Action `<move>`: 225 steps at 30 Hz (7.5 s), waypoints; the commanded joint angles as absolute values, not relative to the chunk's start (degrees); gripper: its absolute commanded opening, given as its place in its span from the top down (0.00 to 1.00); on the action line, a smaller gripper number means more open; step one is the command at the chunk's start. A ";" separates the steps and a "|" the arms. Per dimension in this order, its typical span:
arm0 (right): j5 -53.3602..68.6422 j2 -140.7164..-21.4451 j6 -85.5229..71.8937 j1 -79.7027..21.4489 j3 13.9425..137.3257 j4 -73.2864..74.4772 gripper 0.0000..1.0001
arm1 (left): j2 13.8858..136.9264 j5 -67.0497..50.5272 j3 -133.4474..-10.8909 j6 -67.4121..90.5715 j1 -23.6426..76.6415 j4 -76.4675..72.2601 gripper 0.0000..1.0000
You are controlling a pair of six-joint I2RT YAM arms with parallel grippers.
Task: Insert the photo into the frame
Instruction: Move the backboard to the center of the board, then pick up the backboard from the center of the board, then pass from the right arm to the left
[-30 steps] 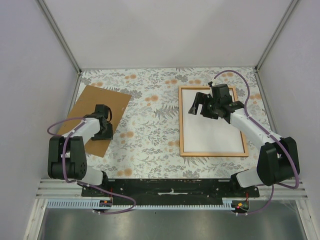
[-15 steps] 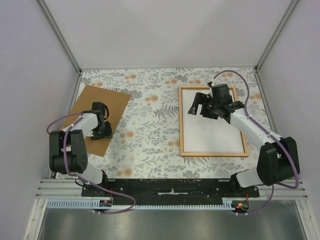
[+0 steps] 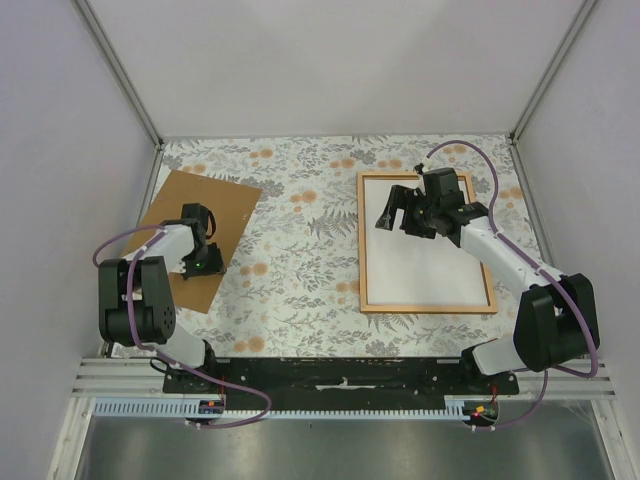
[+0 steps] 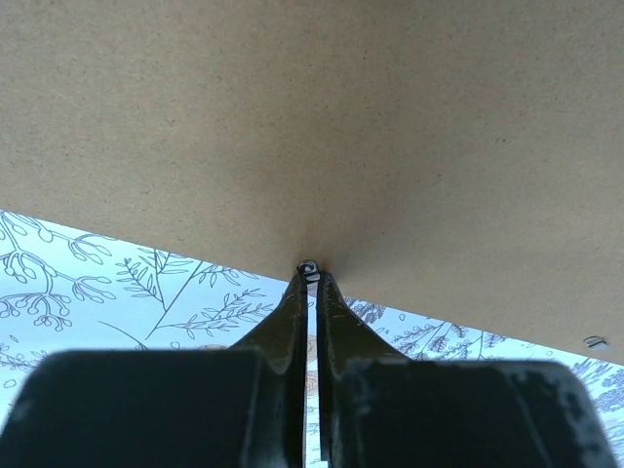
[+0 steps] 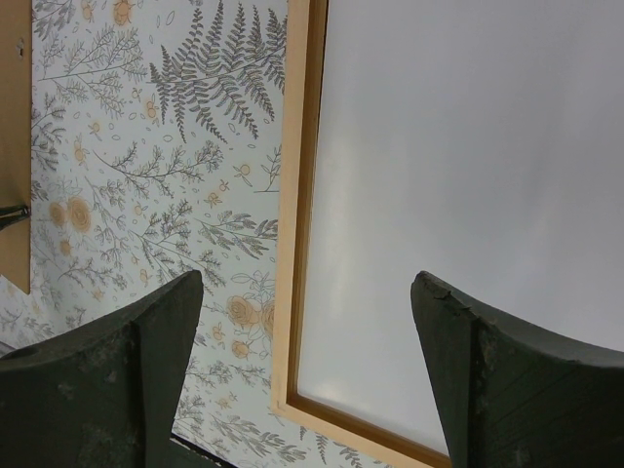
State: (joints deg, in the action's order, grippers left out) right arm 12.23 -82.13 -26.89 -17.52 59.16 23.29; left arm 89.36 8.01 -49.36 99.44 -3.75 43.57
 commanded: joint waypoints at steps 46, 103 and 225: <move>18.01 -104.40 -52.03 -33.48 63.01 -7.11 0.05 | 97.39 5.19 -60.12 96.16 29.62 39.03 0.98; 20.83 -119.27 -64.87 -37.27 75.32 -24.09 1.00 | 76.83 -5.89 -66.08 66.73 28.83 43.85 0.39; 1.58 -76.11 -15.64 -18.54 84.47 38.06 0.08 | 98.00 -62.41 -57.48 90.35 6.59 -71.19 0.98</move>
State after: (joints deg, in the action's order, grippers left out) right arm 7.25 -75.99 -17.45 -16.53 82.13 36.16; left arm 98.15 -65.89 -55.86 88.05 6.50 -65.54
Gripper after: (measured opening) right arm 0.917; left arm 0.043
